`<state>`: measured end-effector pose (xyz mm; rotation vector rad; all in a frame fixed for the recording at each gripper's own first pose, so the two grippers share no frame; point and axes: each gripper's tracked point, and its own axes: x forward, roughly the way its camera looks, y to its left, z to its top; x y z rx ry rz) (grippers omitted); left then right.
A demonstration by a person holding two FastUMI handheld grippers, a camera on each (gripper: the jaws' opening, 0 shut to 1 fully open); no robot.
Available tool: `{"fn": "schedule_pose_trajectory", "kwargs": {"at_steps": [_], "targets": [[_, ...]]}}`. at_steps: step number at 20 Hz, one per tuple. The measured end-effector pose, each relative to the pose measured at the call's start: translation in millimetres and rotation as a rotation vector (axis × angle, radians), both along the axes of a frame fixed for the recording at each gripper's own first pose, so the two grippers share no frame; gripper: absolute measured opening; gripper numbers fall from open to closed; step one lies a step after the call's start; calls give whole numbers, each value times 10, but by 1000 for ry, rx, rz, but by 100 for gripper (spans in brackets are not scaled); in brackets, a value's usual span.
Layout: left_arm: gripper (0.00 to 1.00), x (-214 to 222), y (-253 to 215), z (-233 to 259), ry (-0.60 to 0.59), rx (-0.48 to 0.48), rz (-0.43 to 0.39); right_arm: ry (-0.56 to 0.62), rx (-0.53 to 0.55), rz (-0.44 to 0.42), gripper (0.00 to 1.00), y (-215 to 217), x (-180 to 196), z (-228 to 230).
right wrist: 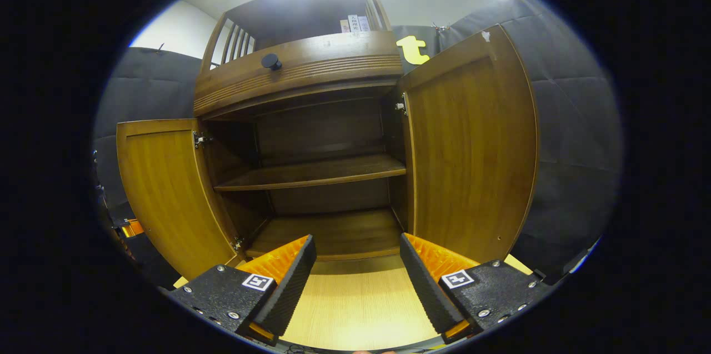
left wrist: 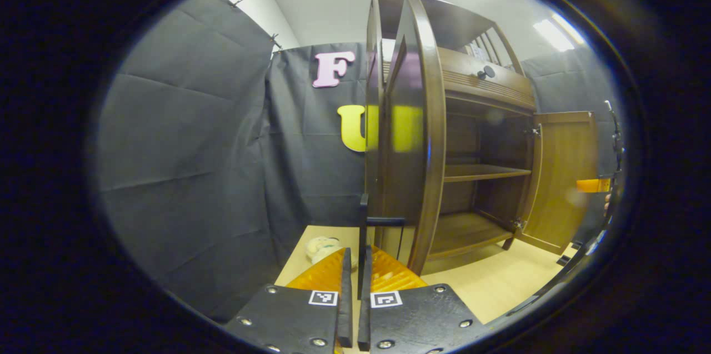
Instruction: Open the right door of the double-door shoe cabinet with the right hand, and open the left door with the left hand.
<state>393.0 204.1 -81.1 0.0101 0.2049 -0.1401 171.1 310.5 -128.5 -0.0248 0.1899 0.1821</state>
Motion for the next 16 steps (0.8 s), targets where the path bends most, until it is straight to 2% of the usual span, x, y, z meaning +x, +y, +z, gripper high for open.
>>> {"fn": "schedule_pose_trajectory", "kwargs": {"at_steps": [3, 5, 6, 8, 12, 16], "targets": [[8, -252, 69, 12, 22, -30, 47, 2, -1, 2, 92, -51, 5, 2], [9, -422, 169, 70, 19, -13, 102, 6, -4, 9, 94, -94, 19, 12], [22, -567, 158, 147, 18, -15, 127, 5, -5, 11, 92, -121, 26, 30], [48, -734, 128, 266, 4, -19, 179, -4, -6, 16, 94, -185, 15, 74], [99, -1008, -34, 714, -57, 31, 255, -15, -10, 25, 94, -360, -33, 208], [100, -1167, -656, 1239, -123, 46, 241, -41, -26, 37, 94, -600, -120, 428]]}}
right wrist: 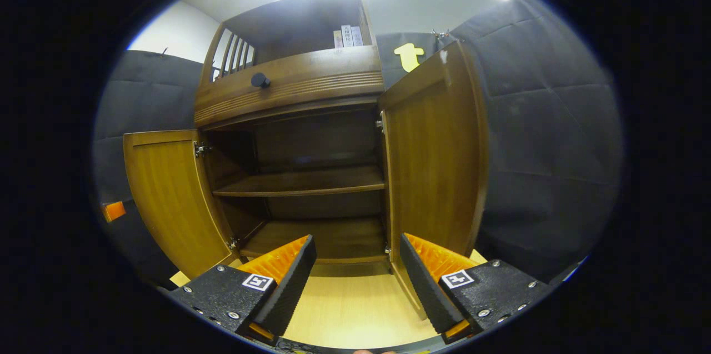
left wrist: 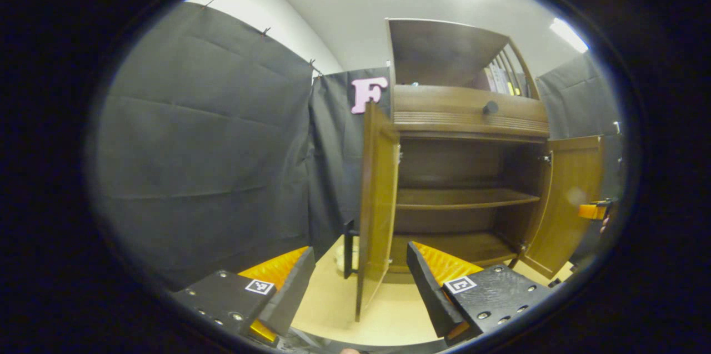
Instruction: Open the right door of the double-door shoe cabinet with the right hand, and open the left door with the left hand.
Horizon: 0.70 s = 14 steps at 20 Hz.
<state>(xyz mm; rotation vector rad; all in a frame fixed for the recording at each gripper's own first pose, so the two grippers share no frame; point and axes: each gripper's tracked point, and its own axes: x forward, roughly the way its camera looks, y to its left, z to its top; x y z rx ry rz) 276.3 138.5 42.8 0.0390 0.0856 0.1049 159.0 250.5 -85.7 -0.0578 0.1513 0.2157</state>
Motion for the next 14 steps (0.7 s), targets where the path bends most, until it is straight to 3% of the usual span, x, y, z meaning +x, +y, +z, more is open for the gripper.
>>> {"fn": "schedule_pose_trajectory", "kwargs": {"at_steps": [7, 11, 14], "targets": [[100, 105, -1117, 307, -69, -24, -36, -74, -2, 79, 94, -293, -56, 421], [97, 104, -1531, 326, -99, -126, -30, -64, 11, 121, 94, -357, -20, 399], [95, 66, -1660, 329, -96, -140, -34, -60, 37, 160, 92, -374, -23, 408]]}}
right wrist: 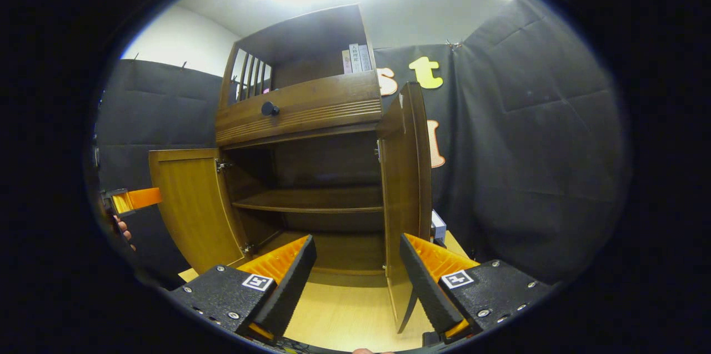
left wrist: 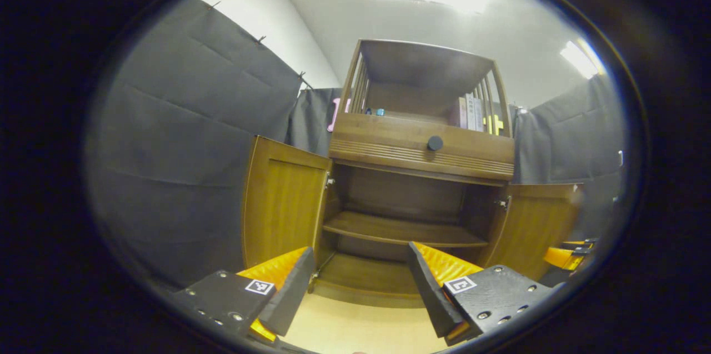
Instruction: Open the right door of the double-door shoe cabinet with the right hand, and open the left door with the left hand.
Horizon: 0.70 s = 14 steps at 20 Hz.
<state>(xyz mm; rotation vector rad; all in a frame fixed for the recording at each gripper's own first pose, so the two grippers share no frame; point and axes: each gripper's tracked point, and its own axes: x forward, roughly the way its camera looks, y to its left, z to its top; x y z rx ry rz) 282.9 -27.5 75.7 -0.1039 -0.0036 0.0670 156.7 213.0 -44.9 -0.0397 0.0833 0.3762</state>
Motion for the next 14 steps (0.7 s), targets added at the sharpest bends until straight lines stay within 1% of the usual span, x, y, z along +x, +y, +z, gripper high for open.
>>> {"fn": "schedule_pose_trajectory", "kwargs": {"at_steps": [1, 2, 3, 4, 5, 6, 8, 9, 10, 11, 12, 13, 14], "targets": [[95, -16, 2, -6, 6, 13, 5, -5, 2, 5, 93, -5, -8, -1], [92, -46, 35, 3, 9, 19, 10, -5, 4, 9, 94, -4, -15, -10], [95, -46, 61, -16, 17, 15, 10, 0, 7, 14, 94, 11, -9, -28], [97, -59, 68, -60, 32, -4, 5, 12, 11, 21, 91, 20, -3, -45], [95, -54, 58, -89, 49, -23, -22, 28, 12, 28, 94, 24, 8, -67], [95, -81, 62, -111, 62, -21, -42, 38, 11, 33, 94, 19, 16, -74], [95, -136, 213, -111, 85, 30, -32, 50, 8, 41, 94, 22, -3, -98], [99, -144, 265, -98, 89, 48, -32, 58, 2, 44, 91, 45, -19, -136], [99, -150, 252, -84, 86, 54, -45, 64, -4, 46, 94, 82, -44, -163], [100, -151, 238, -70, 81, 57, -59, 64, -11, 42, 92, 128, -82, -177], [100, -164, 248, -64, 76, 63, -67, 60, -18, 34, 94, 153, -97, -163], [99, -162, 256, -55, 73, 71, -73, 55, -23, 27, 91, 183, -103, -136], [100, -177, 251, -50, 71, 81, -84, 46, -24, 24, 94, 225, -125, -100]]}}
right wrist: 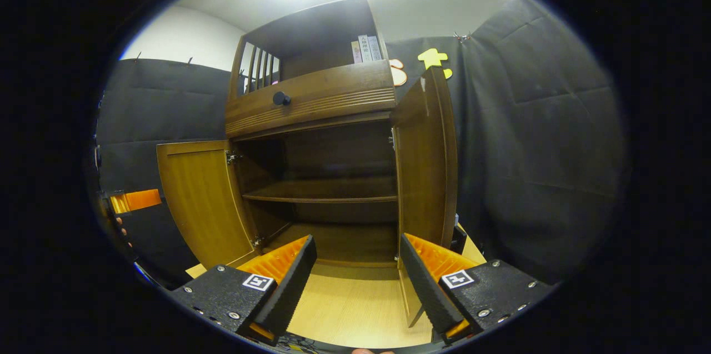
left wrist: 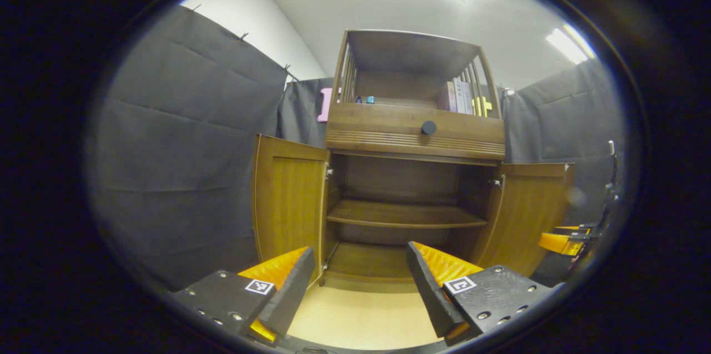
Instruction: Open the right door of the double-door shoe cabinet with the right hand, and open the left door with the left hand.
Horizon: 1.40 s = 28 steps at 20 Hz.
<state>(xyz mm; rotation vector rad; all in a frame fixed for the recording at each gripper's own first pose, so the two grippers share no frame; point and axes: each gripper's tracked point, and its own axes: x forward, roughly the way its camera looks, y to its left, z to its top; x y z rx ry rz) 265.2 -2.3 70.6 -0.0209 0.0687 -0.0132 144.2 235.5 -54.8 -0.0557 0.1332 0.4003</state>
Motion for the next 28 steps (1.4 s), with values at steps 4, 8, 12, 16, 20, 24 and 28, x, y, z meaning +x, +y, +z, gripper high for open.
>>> {"fn": "schedule_pose_trajectory", "kwargs": {"at_steps": [4, 8, 12, 16, 20, 24, 28], "targets": [[99, 2, 16, 53, -20, 20, -31, -45, -1, -12, 94, 154, -89, 67], [98, -18, 60, -10, -23, -29, -46, -64, -42, -31, 92, 204, -119, 113], [98, -28, 165, -107, 2, -41, -83, -93, -48, -75, 94, 198, -138, 153], [94, -20, 295, -140, 1, -38, -101, -81, -27, -116, 94, 257, -190, 121], [95, -18, 282, -210, -11, -44, -130, -113, -31, -165, 94, 262, -231, 115], [89, 51, 302, -434, 21, -96, -139, -119, -23, -228, 94, 217, -289, 84], [100, 119, 407, -535, -2, -97, -125, -127, -18, -261, 94, 221, -314, 41]]}}
